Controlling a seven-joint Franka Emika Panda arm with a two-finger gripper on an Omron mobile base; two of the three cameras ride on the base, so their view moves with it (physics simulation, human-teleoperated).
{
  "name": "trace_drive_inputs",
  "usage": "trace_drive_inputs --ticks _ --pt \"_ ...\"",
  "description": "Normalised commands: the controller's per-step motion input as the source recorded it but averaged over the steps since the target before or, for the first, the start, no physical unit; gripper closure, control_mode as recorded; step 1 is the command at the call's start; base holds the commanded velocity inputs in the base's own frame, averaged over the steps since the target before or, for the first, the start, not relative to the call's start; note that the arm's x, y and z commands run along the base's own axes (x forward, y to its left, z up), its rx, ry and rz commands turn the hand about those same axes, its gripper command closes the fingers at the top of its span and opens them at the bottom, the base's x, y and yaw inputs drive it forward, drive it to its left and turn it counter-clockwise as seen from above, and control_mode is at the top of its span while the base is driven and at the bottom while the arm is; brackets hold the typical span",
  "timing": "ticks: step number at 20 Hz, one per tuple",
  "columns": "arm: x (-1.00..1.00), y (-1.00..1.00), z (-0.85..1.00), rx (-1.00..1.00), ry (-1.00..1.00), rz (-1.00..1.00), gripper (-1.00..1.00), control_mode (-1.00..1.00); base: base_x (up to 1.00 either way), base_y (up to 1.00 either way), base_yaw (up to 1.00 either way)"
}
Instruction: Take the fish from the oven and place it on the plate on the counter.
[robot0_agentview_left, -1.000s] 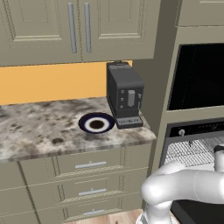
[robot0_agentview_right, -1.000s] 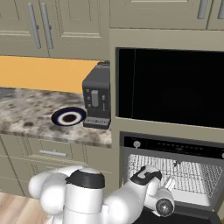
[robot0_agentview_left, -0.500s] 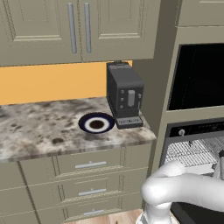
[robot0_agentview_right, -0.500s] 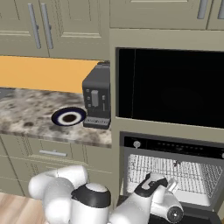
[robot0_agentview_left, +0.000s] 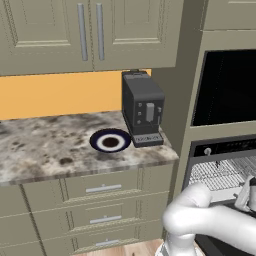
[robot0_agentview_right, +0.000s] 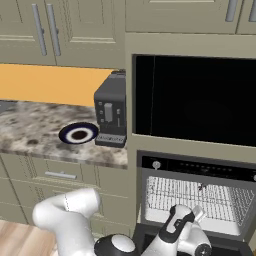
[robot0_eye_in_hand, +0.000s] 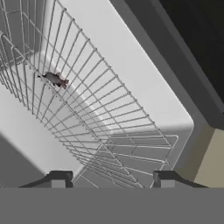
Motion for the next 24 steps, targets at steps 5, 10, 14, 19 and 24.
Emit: trace_drive_inputs --ticks 5,10,14,19,24 --pt "0.25 -0.14 -0.01 0.12 -0.04 0.00 -1.00 -1.00 0.00 0.00 0.00" --pt "0.07 -0.15 0.00 0.14 0.00 -0.02 -1.00 -1.00 0.00 0.00 0.00" --pt "0.12 -0.03 -0.10 0.29 -0.02 -0.10 -1.00 -1.00 0.00 0.00 0.00" --pt "0.22 0.00 -0.23 0.30 -0.03 -0.12 -1.00 -1.00 0.00 0.00 0.00" --pt "0.29 0.00 -0.26 0.19 0.00 -0.14 -1.00 -1.00 0.00 0.00 0.00"
